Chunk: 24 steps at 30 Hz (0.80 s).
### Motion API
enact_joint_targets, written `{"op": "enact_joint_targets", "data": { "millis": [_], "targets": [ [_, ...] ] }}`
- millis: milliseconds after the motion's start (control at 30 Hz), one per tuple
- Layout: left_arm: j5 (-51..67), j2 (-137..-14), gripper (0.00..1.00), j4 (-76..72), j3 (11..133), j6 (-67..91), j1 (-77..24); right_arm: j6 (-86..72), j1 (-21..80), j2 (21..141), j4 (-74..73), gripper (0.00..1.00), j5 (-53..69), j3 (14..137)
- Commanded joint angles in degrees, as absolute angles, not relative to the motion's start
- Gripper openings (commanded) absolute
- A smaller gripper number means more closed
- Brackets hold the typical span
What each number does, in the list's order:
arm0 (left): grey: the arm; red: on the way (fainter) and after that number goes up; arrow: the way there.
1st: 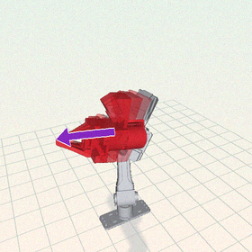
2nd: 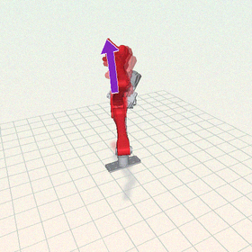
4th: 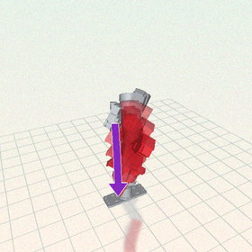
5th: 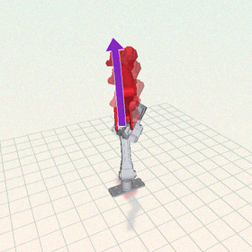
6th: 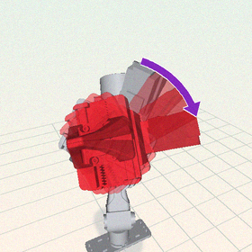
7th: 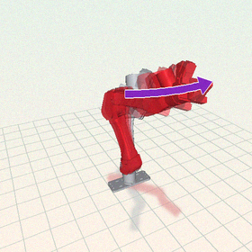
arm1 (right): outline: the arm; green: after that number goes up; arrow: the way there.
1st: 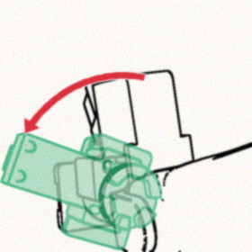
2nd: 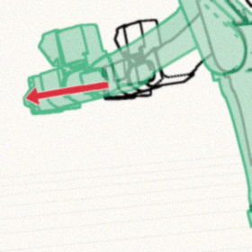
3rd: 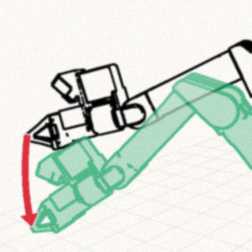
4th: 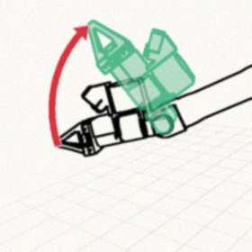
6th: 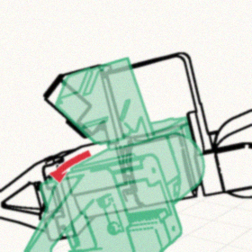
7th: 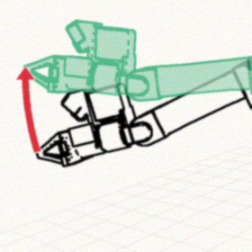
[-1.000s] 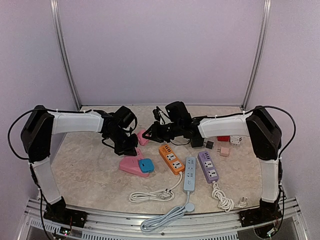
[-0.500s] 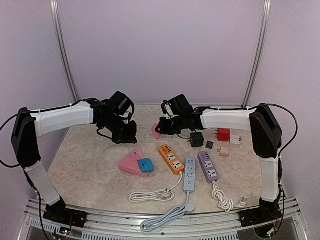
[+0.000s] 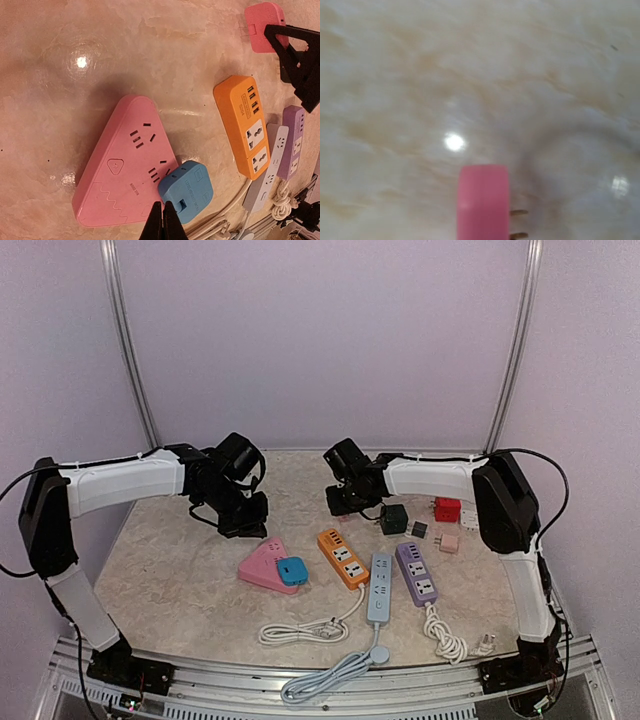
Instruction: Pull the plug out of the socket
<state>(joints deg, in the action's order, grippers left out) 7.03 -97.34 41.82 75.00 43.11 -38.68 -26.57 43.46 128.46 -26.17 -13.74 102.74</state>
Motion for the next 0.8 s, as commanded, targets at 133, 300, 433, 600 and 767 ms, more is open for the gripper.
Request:
{"op": "enact_joint_targets", "data": {
  "millis": [133,300,433,600,767],
  "targets": [
    [6.47,-96.05,0.03,42.1,74.18,43.32,-38.61,-24.05,42.99,131.36,-30.76,0.01,-21.12,104.82],
    [6.74,-96.58,0.02,41.88,74.17,43.4,-38.64,-24.08,43.01,131.87,-30.7,0.06,-20.5,104.37],
    [6.93,-96.92,0.03,41.71,74.18,43.33,-38.65,-24.15,43.05,132.06,-30.6,0.17,-19.79,104.26],
    [6.93,-97.16,0.02,41.64,74.09,43.33,-38.64,-24.28,43.06,131.37,-30.19,0.29,-18.36,103.69],
    [7.1,-97.44,0.02,41.41,73.99,43.41,-38.64,-24.59,43.01,130.47,-29.51,0.35,-17.16,102.63]
  ]
}}
